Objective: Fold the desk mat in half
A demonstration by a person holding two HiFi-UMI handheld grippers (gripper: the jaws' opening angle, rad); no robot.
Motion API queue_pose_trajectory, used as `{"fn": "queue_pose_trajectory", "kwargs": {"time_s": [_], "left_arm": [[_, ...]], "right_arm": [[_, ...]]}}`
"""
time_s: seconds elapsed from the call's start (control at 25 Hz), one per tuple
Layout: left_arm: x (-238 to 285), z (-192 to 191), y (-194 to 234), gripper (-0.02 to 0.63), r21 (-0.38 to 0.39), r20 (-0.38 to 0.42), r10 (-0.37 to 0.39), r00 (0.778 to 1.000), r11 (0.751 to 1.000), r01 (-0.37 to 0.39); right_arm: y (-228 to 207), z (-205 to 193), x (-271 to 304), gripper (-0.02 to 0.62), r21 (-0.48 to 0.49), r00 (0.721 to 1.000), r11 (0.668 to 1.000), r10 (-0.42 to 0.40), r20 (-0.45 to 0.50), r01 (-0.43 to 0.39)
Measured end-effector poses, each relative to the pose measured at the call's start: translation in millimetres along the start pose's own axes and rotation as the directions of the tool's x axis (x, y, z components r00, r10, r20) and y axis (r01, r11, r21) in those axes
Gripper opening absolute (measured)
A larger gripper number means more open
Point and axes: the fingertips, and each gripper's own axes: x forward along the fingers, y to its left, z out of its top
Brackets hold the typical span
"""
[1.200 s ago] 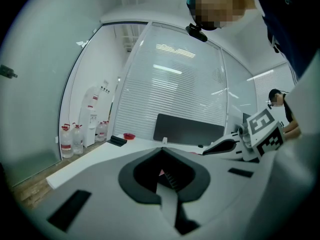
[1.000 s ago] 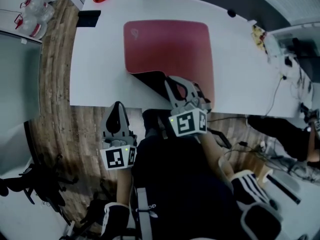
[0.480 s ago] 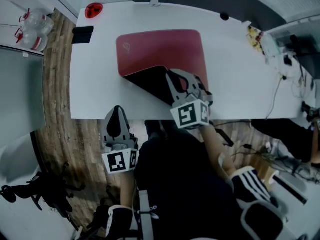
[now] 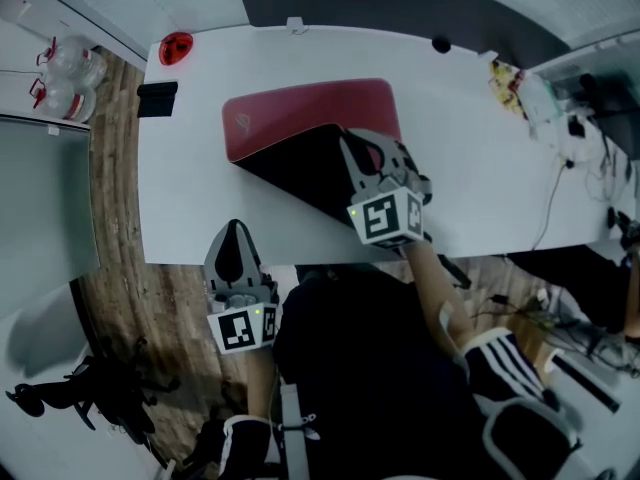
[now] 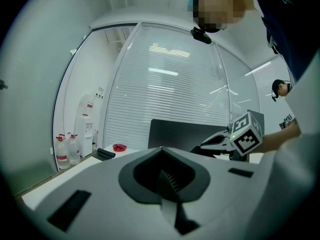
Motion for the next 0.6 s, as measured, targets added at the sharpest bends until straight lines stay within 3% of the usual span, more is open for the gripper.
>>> {"fn": "queue_pose_trajectory", "kwargs": {"time_s": [0.6], "left_arm": [[65,3,-12,0.003,-0.017,-0.041,-0.003,0.999,1.000,0.003]], "right_arm": [[-90,-52,59,0.014,0.030,0.994,0.997,-0.066,-0.092,0.069]]}}
